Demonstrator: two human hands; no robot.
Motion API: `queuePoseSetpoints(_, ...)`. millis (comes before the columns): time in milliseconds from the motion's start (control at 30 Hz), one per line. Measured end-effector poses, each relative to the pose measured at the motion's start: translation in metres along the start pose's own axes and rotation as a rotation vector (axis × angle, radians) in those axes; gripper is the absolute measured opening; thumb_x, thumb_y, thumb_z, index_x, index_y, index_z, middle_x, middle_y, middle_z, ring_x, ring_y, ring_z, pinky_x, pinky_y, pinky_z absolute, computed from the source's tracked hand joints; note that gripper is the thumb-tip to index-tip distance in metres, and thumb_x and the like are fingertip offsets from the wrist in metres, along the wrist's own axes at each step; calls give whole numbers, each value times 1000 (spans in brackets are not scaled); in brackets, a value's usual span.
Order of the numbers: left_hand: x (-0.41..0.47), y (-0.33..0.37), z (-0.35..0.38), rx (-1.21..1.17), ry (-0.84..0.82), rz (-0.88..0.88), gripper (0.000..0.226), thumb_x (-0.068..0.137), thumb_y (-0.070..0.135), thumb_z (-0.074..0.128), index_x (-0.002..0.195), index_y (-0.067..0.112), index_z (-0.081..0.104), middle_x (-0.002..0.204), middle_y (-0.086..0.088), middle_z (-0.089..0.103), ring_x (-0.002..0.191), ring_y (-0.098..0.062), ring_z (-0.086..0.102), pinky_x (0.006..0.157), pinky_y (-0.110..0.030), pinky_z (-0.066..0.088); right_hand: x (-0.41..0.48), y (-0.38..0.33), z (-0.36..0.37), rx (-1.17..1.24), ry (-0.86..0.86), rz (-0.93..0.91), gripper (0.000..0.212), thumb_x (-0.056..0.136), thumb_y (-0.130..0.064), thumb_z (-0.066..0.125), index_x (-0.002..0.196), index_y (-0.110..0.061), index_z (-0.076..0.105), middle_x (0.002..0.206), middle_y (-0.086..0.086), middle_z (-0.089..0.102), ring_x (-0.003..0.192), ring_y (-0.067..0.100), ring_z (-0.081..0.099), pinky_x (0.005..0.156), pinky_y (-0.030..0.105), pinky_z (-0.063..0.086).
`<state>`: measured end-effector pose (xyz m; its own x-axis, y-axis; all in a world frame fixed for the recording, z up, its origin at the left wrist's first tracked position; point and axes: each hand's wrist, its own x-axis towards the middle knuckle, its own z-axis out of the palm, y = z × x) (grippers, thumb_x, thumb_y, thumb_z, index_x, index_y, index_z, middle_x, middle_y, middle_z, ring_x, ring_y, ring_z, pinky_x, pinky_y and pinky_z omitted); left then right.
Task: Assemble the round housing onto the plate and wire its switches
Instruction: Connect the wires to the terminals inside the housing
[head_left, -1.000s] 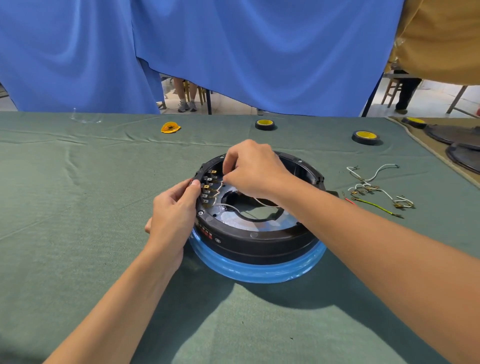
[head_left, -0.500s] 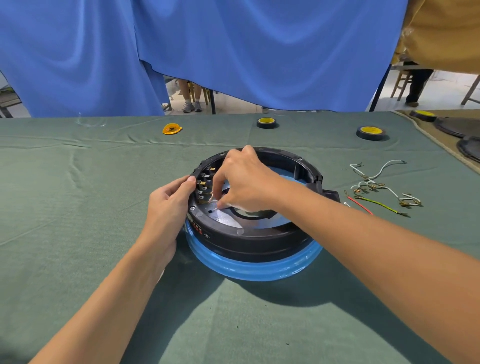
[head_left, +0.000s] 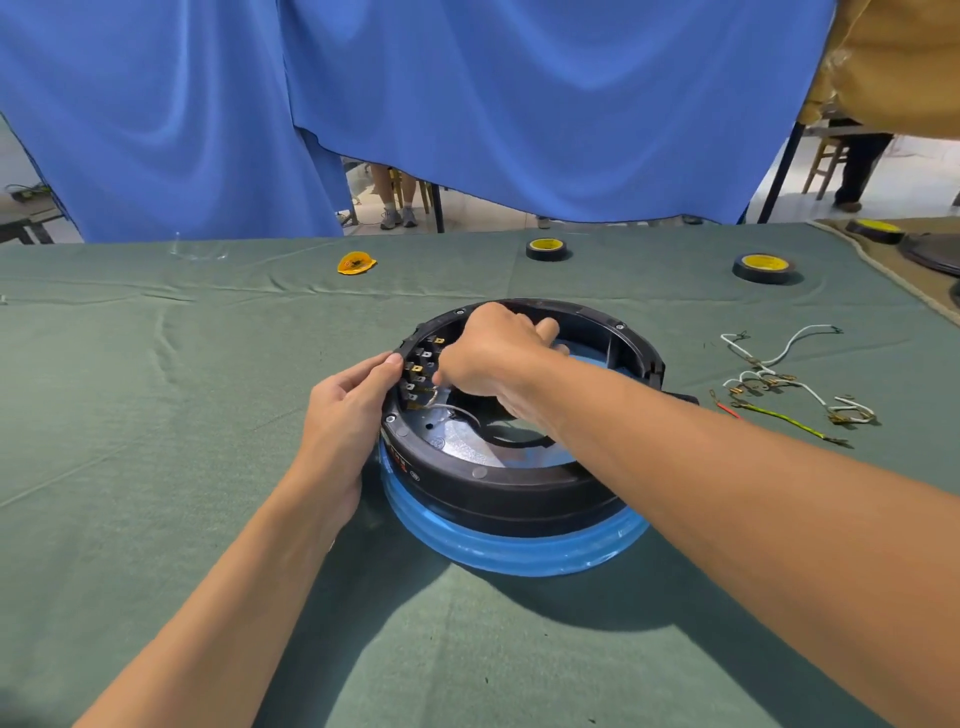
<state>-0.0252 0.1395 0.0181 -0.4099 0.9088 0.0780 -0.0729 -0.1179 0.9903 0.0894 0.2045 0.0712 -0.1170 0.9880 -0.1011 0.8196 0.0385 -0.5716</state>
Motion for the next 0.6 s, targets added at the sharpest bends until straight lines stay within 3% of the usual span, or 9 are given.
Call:
queuePoseSetpoints(100, 1, -1, 0, 4, 17, -3, 16, 97, 13, 59, 97, 12, 74, 82, 4, 78, 73, -4, 72, 60, -13, 52, 2, -3, -1, 84, -23, 78, 43, 81, -36, 69, 113, -11, 54, 125, 12, 49, 123, 33, 31, 104, 46, 36)
queuePoseSetpoints(233, 1, -1, 0, 20, 35, -20, 15, 96, 15, 61, 102, 11, 74, 83, 5, 78, 75, -3, 72, 63, -13, 53, 2, -5, -7, 81, -36, 88, 37, 80, -34, 71, 103, -11, 53, 110, 11, 48, 107, 27, 34, 103, 43, 38)
queuePoseSetpoints(333, 1, -4, 2, 5, 52, -28, 18, 96, 20, 63, 105, 12, 75, 88, 0, 78, 81, -10, 73, 84, -31, 56, 6, -6, -3, 76, -10, 123, 46, 78, -35, 73, 113, -10, 57, 118, 10, 50, 118, 30, 33, 105, 46, 36)
queuePoseSetpoints(433, -1, -3, 5, -5, 59, -25, 21, 88, 30, 68, 102, 17, 77, 93, -1, 78, 96, -19, 72, 112, -51, 38, 6, -8, 5, 56, 42, 173, 46, 80, -35, 70, 119, -13, 56, 127, 10, 49, 123, 32, 30, 105, 46, 32)
queuePoseSetpoints(500, -1, -3, 5, -17, 59, -26, 35, 77, 39, 68, 103, 18, 77, 97, -2, 78, 106, -24, 69, 116, -53, 31, 6, -8, 8, 52, 82, 192, 43, 82, -35, 68, 118, -14, 55, 129, 10, 48, 124, 31, 30, 105, 46, 32)
queuePoseSetpoints(600, -1, -3, 5, -16, 75, -32, 41, 72, 43, 66, 104, 20, 78, 98, 0, 78, 117, -27, 64, 114, -51, 35, 7, -9, 10, 71, 85, 226, 43, 84, -40, 64, 116, -13, 55, 126, 10, 47, 118, 30, 34, 103, 42, 37)
